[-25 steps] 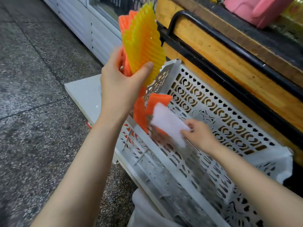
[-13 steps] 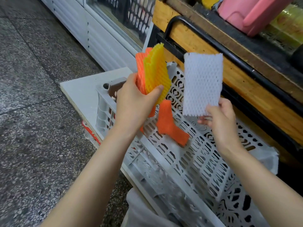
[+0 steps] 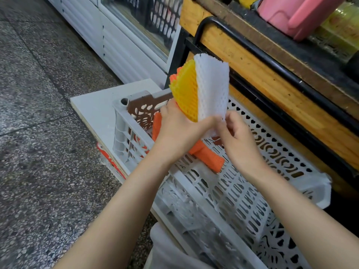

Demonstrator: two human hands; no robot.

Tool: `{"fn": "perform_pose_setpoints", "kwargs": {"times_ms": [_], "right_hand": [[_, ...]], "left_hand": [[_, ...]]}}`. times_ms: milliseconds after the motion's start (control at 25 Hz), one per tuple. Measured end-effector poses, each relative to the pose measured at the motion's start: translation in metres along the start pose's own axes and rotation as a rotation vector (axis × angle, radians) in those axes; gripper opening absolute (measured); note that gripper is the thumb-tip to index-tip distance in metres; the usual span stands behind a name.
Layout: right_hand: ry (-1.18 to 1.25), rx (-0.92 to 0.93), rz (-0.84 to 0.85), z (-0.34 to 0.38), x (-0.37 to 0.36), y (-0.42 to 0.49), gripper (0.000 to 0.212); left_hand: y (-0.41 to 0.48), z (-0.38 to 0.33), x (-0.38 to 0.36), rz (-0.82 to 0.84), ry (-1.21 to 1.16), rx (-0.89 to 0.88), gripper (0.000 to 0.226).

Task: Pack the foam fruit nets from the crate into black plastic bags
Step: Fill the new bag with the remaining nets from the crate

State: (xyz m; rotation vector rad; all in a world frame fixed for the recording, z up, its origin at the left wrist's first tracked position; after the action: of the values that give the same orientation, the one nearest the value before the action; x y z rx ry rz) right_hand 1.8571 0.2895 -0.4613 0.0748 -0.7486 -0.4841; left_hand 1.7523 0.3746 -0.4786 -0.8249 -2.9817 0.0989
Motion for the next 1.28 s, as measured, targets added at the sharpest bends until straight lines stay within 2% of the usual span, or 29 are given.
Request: {"fn": "perform_pose_setpoints", "kwargs": {"times_ms": [80, 120, 200, 280, 400, 480, 640, 920, 1000, 1080, 1160, 1280], "right_hand": [[0.078, -0.011, 0.017, -0.008, -0.003, 0.001, 0.020], [0.047, -0.028, 0.012, -0.020, -0.003, 0.002, 0.019], [-0.108, -0.109, 0.031, -0.053, -0.006, 0.004, 0.022], [-0.242, -0.233, 0.165, -0.089, -0.011, 0.002, 0.039], [-0.276, -0.350, 0.407, -0.128, -0.025, -0.006, 0.054], [-0.359, -0.355, 0.444, -0.148, -0.034, -0.012, 0.061], [-0.544, -0.338, 0.420, -0.162, -0.040, -0.016, 0.063], [-0.791, -0.194, 0.439, -0.143, -0.028, -0.022, 0.012], [-0.750, -0.227, 0.393, -0.134, -0.017, -0.026, 0.010], [-0.633, -0.311, 0.322, -0.123, -0.004, -0.031, 0.017], [-0.487, -0.386, 0.251, -0.106, 0.013, -0.039, 0.013], [-0.308, -0.391, 0.129, -0.075, 0.040, -0.054, 0.018]], "left_hand": [[0.001, 0.003, 0.007, -0.070, -0.002, 0.027, 0.048], [0.001, 0.004, 0.010, -0.091, 0.009, 0.040, 0.045], [0.004, 0.008, 0.017, -0.140, 0.061, 0.041, 0.050], [0.007, 0.011, 0.020, -0.187, 0.079, 0.056, 0.052], [0.010, 0.013, 0.021, -0.191, 0.062, 0.061, 0.054], [0.012, 0.012, 0.021, -0.195, 0.054, 0.056, 0.057], [0.010, 0.011, 0.015, -0.179, 0.046, 0.058, 0.057], [0.006, 0.013, 0.004, -0.145, 0.060, 0.057, 0.055], [0.003, 0.015, -0.001, -0.140, 0.067, 0.059, 0.057], [-0.001, 0.016, -0.007, -0.111, 0.081, 0.062, 0.058], [-0.007, 0.015, -0.016, -0.078, 0.087, 0.042, 0.054], [-0.020, 0.010, -0.030, -0.043, 0.135, -0.001, 0.046]]}}
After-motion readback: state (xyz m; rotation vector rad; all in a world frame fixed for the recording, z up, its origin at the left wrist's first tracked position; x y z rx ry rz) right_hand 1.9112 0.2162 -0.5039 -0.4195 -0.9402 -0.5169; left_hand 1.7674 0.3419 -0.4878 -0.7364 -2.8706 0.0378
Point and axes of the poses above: each hand's wrist, its own y-axis towards the middle knuckle, its own x-axis out of the back of the hand, z = x × y, the point moved 2 cm from there along y, towards the middle knuckle, and after that the axes turned 9 degrees about x, right-handed, at the moved point
